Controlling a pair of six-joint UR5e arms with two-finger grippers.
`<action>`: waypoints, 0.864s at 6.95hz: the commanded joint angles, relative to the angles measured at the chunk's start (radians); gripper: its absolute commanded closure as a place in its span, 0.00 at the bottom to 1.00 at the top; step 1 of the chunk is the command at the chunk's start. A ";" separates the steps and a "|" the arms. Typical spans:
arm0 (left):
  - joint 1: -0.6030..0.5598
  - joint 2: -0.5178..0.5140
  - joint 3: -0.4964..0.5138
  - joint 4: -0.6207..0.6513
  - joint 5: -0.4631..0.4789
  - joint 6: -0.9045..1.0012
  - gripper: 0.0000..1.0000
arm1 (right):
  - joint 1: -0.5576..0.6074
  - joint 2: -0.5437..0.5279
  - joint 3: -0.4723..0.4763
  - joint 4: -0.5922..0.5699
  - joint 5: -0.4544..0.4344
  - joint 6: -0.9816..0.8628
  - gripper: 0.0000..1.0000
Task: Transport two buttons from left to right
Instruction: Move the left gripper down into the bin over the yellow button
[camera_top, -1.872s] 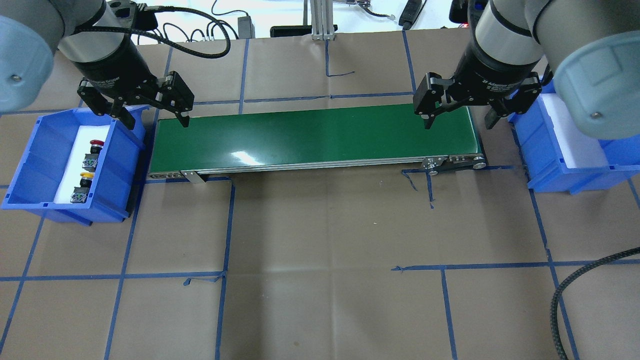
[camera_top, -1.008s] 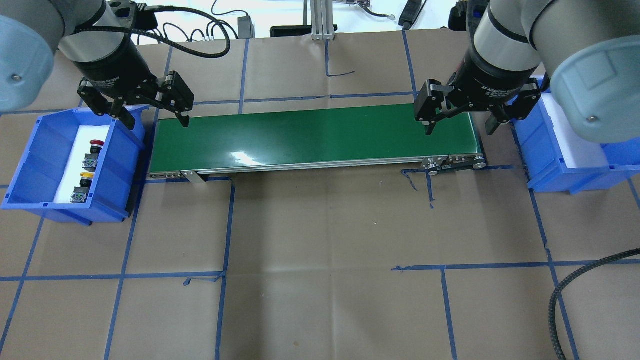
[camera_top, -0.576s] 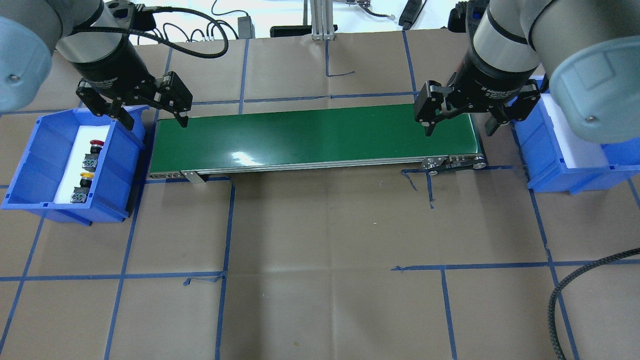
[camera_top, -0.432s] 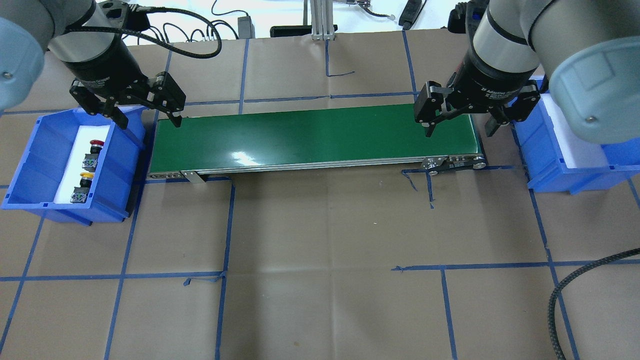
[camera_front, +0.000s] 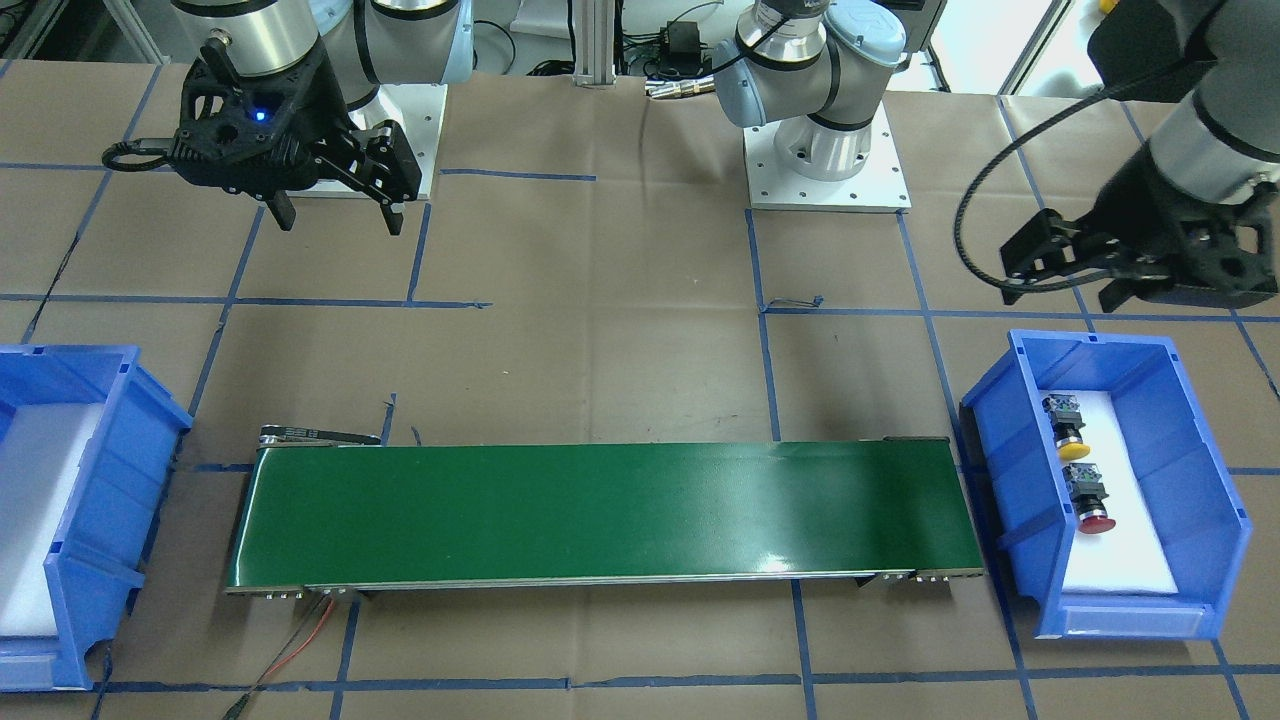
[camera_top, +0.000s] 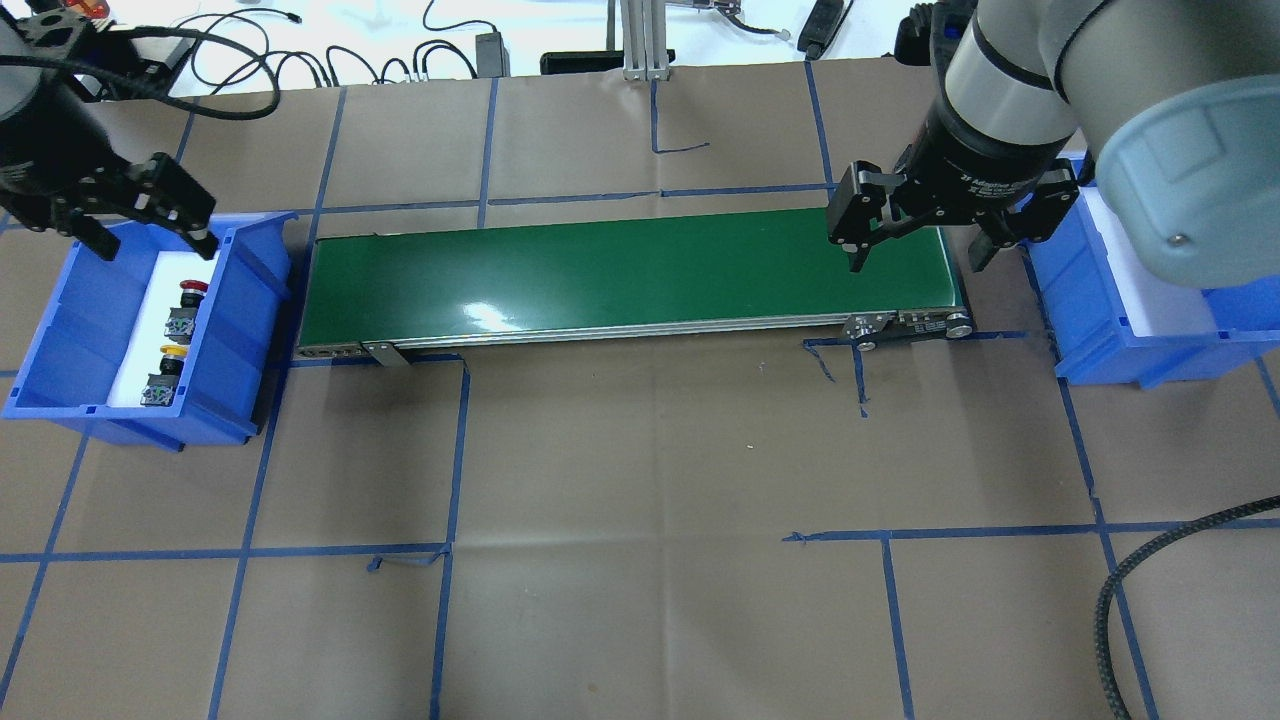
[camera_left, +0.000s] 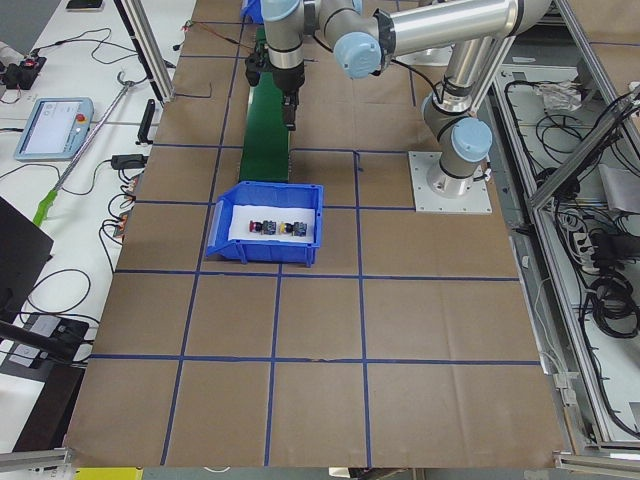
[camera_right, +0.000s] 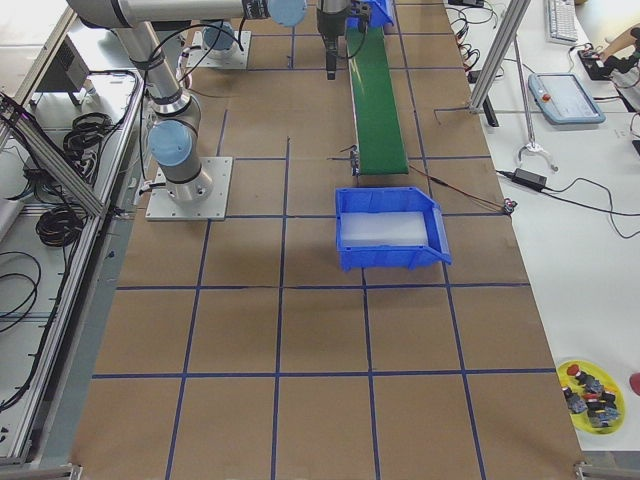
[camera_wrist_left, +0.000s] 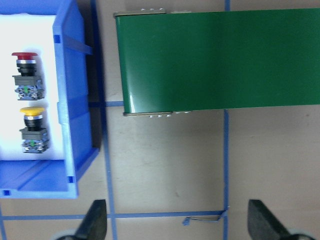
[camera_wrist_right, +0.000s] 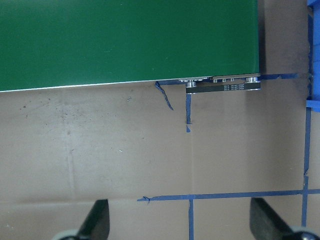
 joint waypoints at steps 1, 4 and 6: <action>0.216 -0.047 -0.012 0.015 0.001 0.183 0.00 | 0.000 -0.001 -0.001 0.001 -0.001 0.000 0.00; 0.288 -0.107 -0.058 0.126 -0.002 0.268 0.00 | 0.000 -0.001 -0.001 0.005 -0.001 0.000 0.00; 0.283 -0.111 -0.177 0.302 -0.009 0.214 0.00 | 0.000 0.000 0.001 -0.001 0.000 0.000 0.00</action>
